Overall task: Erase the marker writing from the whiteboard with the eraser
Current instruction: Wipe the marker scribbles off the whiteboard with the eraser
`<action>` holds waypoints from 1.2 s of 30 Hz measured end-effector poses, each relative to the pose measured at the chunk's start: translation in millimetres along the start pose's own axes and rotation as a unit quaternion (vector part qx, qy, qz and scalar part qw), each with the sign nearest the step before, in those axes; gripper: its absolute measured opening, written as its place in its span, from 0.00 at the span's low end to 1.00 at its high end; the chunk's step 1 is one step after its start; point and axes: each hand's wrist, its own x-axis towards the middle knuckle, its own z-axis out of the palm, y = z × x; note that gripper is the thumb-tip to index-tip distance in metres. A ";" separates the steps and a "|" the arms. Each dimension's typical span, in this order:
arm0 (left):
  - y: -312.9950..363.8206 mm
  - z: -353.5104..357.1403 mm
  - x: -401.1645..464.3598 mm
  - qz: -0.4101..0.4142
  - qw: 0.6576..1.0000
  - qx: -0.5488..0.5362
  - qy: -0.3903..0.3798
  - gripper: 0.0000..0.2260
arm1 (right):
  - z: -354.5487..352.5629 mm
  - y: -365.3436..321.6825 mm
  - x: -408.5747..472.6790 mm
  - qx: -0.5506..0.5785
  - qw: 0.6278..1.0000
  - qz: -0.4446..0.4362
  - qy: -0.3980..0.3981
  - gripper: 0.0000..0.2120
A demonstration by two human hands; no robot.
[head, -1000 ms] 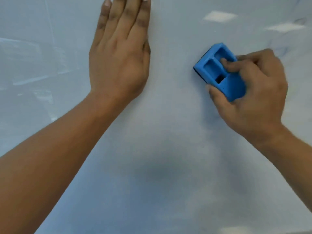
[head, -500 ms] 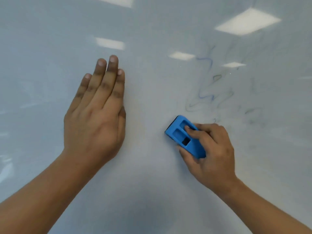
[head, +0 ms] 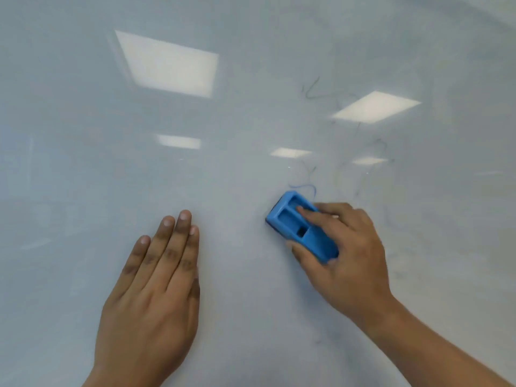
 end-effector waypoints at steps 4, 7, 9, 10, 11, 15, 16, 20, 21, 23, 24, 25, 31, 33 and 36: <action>-0.6 3.5 0.9 0.000 0.999 0.033 0.032 0.22 | -8.3 -6.0 34.5 -0.028 0.999 0.040 -0.018 0.26; 2.7 2.7 3.5 -0.004 0.997 0.061 0.041 0.21 | -1.1 -23.6 -16.8 -0.027 0.993 -0.062 -0.101 0.27; 3.0 1.6 5.0 -0.001 0.997 0.073 0.038 0.22 | 36.0 -41.9 -33.9 -0.052 0.998 0.033 -0.022 0.23; 2.5 0.9 5.9 0.002 0.997 0.074 0.036 0.23 | 46.8 -50.3 -36.1 0.000 0.985 0.172 0.023 0.24; 1.4 0.0 7.3 0.007 0.997 0.074 0.034 0.23 | 49.8 -49.1 -40.0 0.089 0.961 0.258 0.047 0.25; -3.2 0.8 13.8 0.022 0.998 0.055 0.011 0.20 | 20.9 -28.5 -12.0 -0.061 0.995 0.077 -0.015 0.18; -3.9 1.0 16.6 0.020 0.999 0.044 0.007 0.20 | 8.8 -8.9 7.6 -0.057 0.994 -0.073 -0.061 0.14; 4.1 0.6 40.4 0.003 0.999 0.003 0.041 0.23 | -18.7 44.8 123.9 -0.063 0.997 -0.045 0.002 0.23; 8.2 -0.2 49.8 -0.001 0.998 -0.007 0.055 0.24 | -13.3 42.7 138.7 -0.038 0.999 0.015 0.022 0.23; 17.2 -2.4 70.7 -0.005 0.997 -0.022 0.075 0.24 | -5.1 38.4 137.6 -0.009 0.998 0.052 0.043 0.23; 20.9 -2.8 80.8 -0.004 0.997 -0.024 0.077 0.24 | -2.8 35.5 123.5 -0.005 0.999 0.029 0.039 0.23; 23.8 -3.1 89.8 -0.004 0.997 -0.024 0.074 0.23 | -3.1 29.9 107.1 0.003 1.000 -0.006 0.024 0.23; 31.8 8.2 118.3 -0.024 0.999 -0.002 0.022 0.30 | -0.5 44.2 94.2 -0.070 0.956 -0.279 -0.061 0.22; 28.9 14.8 118.9 -0.011 0.999 0.010 0.035 0.31 | -9.5 68.6 150.5 -0.104 0.972 -0.208 0.019 0.23; 23.1 25.8 118.2 0.019 0.996 0.044 0.073 0.29 | -22.5 97.7 237.9 -0.074 0.990 0.057 0.105 0.26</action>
